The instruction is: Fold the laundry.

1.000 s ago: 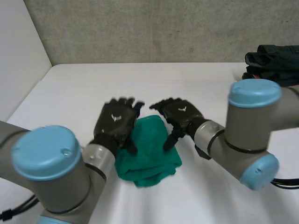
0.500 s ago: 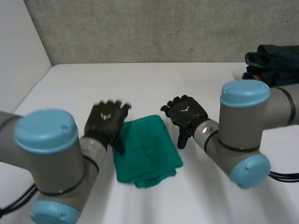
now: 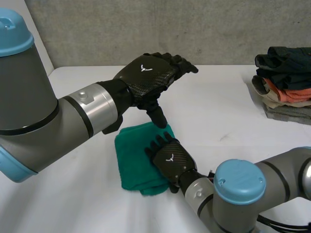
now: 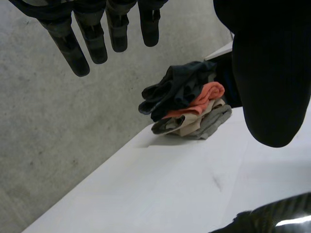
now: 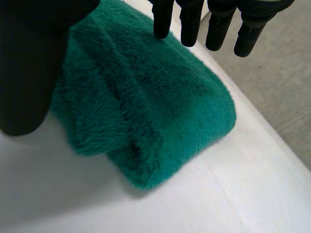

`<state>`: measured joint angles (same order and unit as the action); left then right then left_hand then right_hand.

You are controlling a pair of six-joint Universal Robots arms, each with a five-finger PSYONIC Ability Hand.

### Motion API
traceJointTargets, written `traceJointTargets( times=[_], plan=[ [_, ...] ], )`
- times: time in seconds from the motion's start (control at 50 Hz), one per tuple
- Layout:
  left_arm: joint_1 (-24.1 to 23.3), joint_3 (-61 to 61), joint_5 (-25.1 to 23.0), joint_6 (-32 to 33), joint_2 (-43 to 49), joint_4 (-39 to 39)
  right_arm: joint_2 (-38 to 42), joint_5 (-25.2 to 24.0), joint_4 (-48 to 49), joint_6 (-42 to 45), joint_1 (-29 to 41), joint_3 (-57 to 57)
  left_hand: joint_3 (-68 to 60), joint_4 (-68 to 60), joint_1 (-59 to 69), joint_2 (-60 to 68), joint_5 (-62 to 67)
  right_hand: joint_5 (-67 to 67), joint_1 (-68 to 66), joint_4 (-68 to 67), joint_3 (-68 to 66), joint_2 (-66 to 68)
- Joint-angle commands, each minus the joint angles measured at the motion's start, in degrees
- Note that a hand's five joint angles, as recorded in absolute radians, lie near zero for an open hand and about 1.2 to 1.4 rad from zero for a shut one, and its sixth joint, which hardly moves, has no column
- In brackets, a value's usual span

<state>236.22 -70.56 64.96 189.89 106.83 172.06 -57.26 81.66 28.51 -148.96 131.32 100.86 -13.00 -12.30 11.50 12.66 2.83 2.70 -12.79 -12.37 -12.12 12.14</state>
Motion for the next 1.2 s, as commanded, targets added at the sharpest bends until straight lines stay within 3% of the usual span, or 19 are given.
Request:
traceJointTargets(
  times=[0.02, 0.36, 0.42, 0.46, 0.74, 0.88, 1.0, 1.2],
  plan=[
    [-0.59, 0.86, 0.17, -0.13, 0.48, 2.05, 4.17, -0.27, 7.52, 0.42, 0.34, -2.68, 0.1, -0.6, 1.4, 0.24, 0.07, -2.7, 2.79, 2.37, 2.12, -2.14],
    [-1.03, 1.12, 0.34, -0.13, 1.19, 3.28, 7.42, -0.98, 7.7, -0.11, 0.52, -9.1, 0.26, -0.44, 1.24, 0.08, -0.09, 16.2, -16.11, -16.53, -16.78, 16.76],
    [-1.03, 1.12, 0.34, -0.13, 1.27, 3.28, 8.91, -1.5, 7.44, -0.11, 0.43, -10.95, 0.26, -0.44, 1.24, 0.08, -0.1, 40.19, -40.09, -40.51, -40.76, 40.74],
    [-0.94, 1.21, 0.34, -0.13, 1.36, 3.28, 9.88, -2.38, 7.44, -0.19, 0.43, -12.52, 0.26, -0.44, 1.24, 0.08, -0.1, 67.14, -67.05, -67.47, -67.72, 67.7],
    [0.55, 1.03, 0.52, 0.04, 0.75, 3.28, 5.85, -2.74, 8.4, -1.51, -0.45, -18.77, 0.43, -0.27, 1.07, -0.09, -0.26, 67.3, -67.21, -67.63, -67.88, 67.86],
    [2.57, 1.38, 0.52, 0.13, -1.27, 3.46, 3.91, -0.9, 11.56, -4.41, -5.1, -26.32, 0.26, -0.44, 1.24, 0.07, -0.1, 67.3, -67.21, -67.63, -67.88, 67.86],
    [2.84, 2.97, 0.52, -0.48, -2.77, 4.34, 2.95, 5.87, 14.2, -5.03, -13.88, -35.64, 0.43, -0.27, 1.07, -0.09, -0.26, 67.3, -67.21, -67.63, -67.88, 67.86],
    [2.58, 2.27, 0.61, -0.48, -3.3, 4.52, 3.82, 3.95, 14.91, -12.93, -30.4, -46.62, 0.26, -0.44, 1.24, 0.08, -0.1, 67.3, -67.21, -67.63, -67.88, 67.86]
  ],
)
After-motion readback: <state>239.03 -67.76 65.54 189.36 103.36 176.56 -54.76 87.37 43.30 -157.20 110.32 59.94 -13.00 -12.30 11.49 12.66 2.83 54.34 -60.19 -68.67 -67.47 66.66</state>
